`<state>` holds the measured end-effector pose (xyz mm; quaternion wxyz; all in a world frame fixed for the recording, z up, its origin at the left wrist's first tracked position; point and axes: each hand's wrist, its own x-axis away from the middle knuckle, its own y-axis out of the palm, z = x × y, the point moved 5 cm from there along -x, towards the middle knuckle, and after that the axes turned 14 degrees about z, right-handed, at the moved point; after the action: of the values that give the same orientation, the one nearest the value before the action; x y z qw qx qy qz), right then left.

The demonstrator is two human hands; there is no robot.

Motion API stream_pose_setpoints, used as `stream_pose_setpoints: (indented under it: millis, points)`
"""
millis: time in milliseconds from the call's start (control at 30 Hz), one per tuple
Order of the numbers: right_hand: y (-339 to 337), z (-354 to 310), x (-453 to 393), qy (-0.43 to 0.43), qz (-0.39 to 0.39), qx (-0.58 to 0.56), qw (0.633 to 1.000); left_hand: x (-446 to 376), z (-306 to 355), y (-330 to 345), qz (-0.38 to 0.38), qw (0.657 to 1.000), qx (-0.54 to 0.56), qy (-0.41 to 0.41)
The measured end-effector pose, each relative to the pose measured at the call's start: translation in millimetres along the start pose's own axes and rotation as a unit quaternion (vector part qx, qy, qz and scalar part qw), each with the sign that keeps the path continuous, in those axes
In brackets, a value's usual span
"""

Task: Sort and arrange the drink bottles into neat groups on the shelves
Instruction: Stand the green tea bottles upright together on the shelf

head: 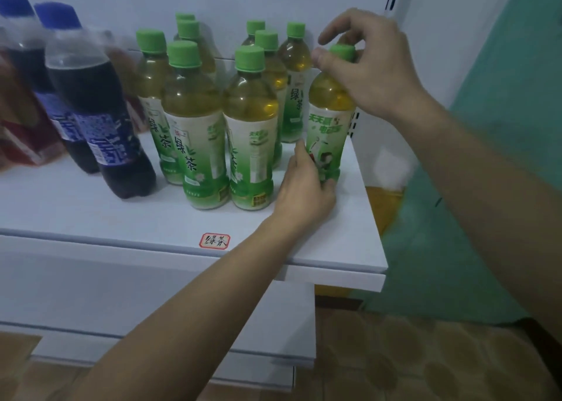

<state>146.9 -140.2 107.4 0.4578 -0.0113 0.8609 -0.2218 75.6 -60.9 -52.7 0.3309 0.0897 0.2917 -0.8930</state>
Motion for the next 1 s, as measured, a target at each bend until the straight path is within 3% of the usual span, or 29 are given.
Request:
stream_pose_setpoints:
  millis: [200,300,367,500,633,700,1000]
  points:
    - [12,10,-16,-0.05,-0.074,-0.061,0.994,-21,3,-1,0.022,0.994,0.099,-0.046]
    - [20,25,-33,-0.058,-0.151,-0.164,0.973,-33,0,7,0.006,0.991,0.113,-0.064]
    - [26,40,-53,-0.04,-0.161,-0.216,0.962,-34,-1,8,0.021,0.992,0.109,-0.066]
    - [54,67,-94,-0.126,-0.136,-0.111,0.976,-36,-3,9,0.049,0.991,0.096,-0.083]
    - [93,63,-112,-0.226,-0.253,-0.016,0.94,-36,0,12,0.084,0.987,0.085,-0.106]
    - [103,59,-115,-0.253,-0.275,0.002,0.928,-37,-2,13,0.106,0.985,0.078,-0.11]
    - [111,57,-121,-0.276,-0.207,0.033,0.938,-32,-14,14,0.199,0.97,0.083,-0.112]
